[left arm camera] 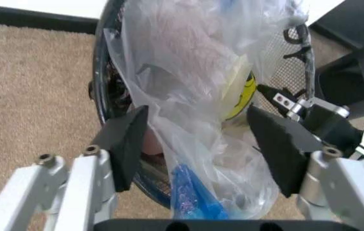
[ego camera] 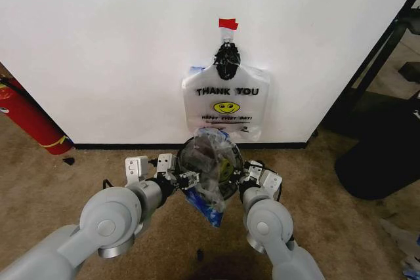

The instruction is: Pick up the garbage bag from the wall and place it over the trash bin.

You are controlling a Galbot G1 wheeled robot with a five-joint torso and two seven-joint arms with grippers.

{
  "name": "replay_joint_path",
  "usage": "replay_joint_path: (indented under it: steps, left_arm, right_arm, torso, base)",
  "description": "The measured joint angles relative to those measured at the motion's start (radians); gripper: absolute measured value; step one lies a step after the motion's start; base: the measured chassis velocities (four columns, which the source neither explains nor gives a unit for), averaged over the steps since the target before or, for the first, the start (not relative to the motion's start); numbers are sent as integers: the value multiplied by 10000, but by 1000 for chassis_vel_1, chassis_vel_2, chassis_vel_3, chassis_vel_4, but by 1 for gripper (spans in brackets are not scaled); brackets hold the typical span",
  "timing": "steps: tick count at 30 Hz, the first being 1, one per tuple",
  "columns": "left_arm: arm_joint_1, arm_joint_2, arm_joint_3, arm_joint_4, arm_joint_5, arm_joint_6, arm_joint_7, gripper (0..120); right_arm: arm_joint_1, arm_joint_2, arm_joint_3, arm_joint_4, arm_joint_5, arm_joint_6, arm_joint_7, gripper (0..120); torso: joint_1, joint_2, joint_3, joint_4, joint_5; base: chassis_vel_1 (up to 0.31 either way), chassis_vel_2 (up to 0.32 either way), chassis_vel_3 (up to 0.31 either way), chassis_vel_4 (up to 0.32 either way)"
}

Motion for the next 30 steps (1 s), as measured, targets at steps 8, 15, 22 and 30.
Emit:
replay_joint_path:
  steps: [8,15,22,30]
  left_arm:
    - [215,145,-242,-225,-154,49,-4,50]
    - [152,18,40,-116,-55,55,-27,48]
    - [116,-104,231,74,82,55,-30,46]
    - [119,-211,331,168,153,51,-44,45]
  right_arm:
    - [29,29,0,-30,3,-2,0,0]
    - [-7,55,-41,7,-11,-3,-1,0]
    - [-54,31,-16,74,-10,-6,0,0]
    - [-68,38,-32,74,-31,-6,0,0]
  torso:
    - [0,0,0,1,0]
    - [2,0,0,1,-1]
    - [1,0,0,1,0]
    - [1,0,0,1,0]
  base:
    - [0,0,0,0]
    - [0,0,0,0]
    - [0,0,0,0]
    - [0,0,0,0]
